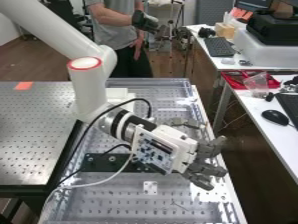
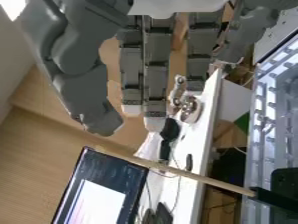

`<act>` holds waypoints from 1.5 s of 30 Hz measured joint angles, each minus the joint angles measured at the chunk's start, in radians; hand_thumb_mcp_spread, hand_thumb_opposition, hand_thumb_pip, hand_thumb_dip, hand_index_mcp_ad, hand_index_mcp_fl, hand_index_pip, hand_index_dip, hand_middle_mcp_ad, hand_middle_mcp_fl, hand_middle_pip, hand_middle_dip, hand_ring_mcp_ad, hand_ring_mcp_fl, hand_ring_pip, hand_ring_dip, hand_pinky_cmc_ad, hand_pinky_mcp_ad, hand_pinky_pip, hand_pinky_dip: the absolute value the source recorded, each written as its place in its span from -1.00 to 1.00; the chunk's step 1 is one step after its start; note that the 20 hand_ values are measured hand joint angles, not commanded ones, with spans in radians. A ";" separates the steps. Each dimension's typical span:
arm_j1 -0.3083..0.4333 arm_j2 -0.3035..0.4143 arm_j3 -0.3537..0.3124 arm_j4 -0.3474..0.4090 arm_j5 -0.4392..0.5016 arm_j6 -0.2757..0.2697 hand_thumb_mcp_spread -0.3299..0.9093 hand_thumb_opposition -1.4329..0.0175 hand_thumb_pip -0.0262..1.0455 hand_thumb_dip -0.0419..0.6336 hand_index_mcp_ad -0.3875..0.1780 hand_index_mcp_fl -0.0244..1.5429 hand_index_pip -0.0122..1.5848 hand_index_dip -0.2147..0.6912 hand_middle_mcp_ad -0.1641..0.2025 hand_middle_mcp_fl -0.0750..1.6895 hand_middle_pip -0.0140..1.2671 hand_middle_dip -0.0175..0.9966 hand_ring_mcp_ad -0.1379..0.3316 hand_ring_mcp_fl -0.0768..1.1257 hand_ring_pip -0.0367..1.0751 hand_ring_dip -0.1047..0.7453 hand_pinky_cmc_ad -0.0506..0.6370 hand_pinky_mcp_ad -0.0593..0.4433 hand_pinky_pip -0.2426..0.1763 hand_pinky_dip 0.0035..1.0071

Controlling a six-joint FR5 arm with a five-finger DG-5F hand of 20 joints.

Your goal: Grab the chopstick and place it in the clear container

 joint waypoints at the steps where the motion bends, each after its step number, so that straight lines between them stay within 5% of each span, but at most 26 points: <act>1: 0.000 0.000 0.000 0.000 -0.001 0.000 0.32 -0.13 0.37 0.04 0.33 -0.77 0.53 -0.44 -0.13 -0.34 -0.02 0.20 0.21 -0.29 -0.78 0.12 -0.24 0.15 -0.23 -0.62; 13: 0.003 0.000 -0.001 -0.009 -0.022 -0.020 0.39 -0.13 0.37 0.04 0.32 -0.94 0.73 -0.44 -0.19 -0.45 0.09 0.33 0.08 -0.29 -0.78 0.22 -0.18 0.17 -0.07 -0.65; 24: 0.013 0.013 -0.012 -0.014 -0.025 -0.040 0.39 -0.13 0.39 0.03 0.32 -0.98 0.64 -0.43 -0.19 -0.50 0.11 0.33 0.09 -0.33 -0.78 0.23 -0.13 0.16 -0.05 -0.65; 45: 0.034 0.012 -0.011 -0.010 -0.003 -0.058 0.41 -0.13 0.28 0.04 0.32 -0.67 0.70 -0.43 -0.18 -0.34 0.16 0.33 -0.03 -0.12 -0.77 0.32 -0.10 0.17 0.01 -0.65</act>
